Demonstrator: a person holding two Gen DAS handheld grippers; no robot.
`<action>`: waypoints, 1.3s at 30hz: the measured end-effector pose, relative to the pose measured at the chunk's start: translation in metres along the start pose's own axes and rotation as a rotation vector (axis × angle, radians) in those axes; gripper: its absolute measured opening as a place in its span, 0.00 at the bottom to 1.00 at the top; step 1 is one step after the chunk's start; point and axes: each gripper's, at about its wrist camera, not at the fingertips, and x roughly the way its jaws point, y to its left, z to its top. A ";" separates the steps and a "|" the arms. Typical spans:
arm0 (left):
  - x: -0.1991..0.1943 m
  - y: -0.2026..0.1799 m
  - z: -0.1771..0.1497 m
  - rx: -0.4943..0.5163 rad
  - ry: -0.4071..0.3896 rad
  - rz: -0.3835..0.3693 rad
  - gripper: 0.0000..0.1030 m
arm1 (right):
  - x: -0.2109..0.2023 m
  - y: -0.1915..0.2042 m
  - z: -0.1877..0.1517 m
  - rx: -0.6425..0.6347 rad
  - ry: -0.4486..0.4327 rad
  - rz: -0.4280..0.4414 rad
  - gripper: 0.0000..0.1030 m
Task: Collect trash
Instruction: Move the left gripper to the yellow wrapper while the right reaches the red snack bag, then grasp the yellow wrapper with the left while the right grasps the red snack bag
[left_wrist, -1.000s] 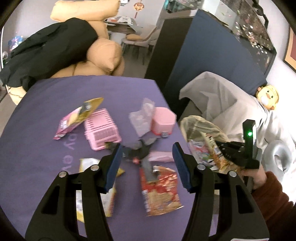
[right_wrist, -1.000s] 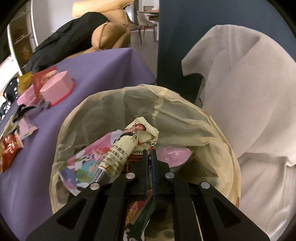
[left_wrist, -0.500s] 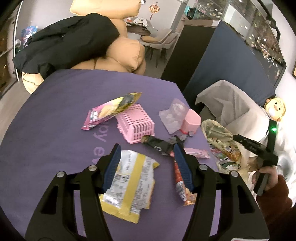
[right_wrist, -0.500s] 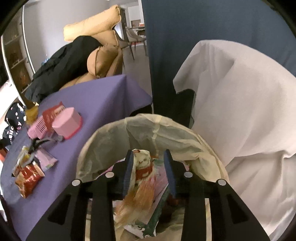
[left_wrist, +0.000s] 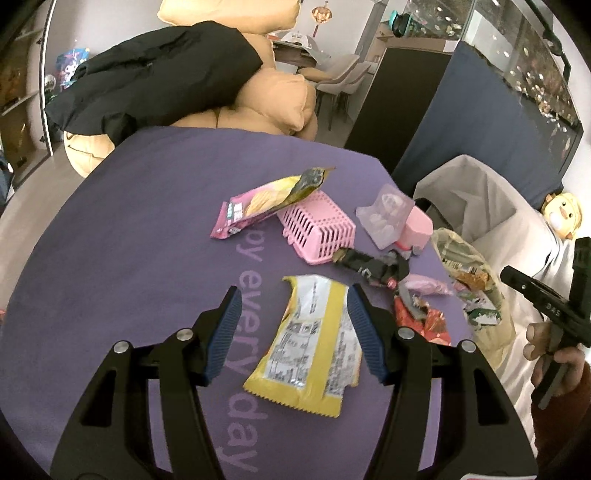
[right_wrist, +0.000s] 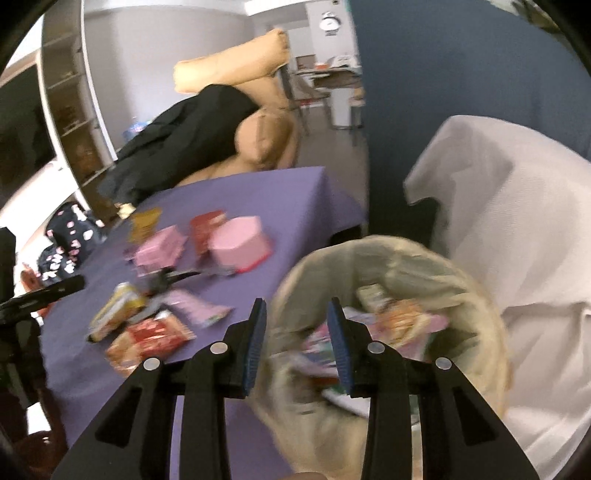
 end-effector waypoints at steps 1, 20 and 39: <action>0.001 0.001 -0.002 -0.003 0.008 -0.003 0.55 | 0.002 0.005 -0.001 -0.006 0.008 0.011 0.32; 0.010 0.008 -0.023 0.006 0.073 -0.078 0.55 | 0.046 0.082 -0.027 -0.034 0.137 0.159 0.43; 0.011 0.018 -0.026 -0.025 0.080 -0.086 0.55 | 0.060 0.117 -0.035 -0.149 0.197 0.080 0.51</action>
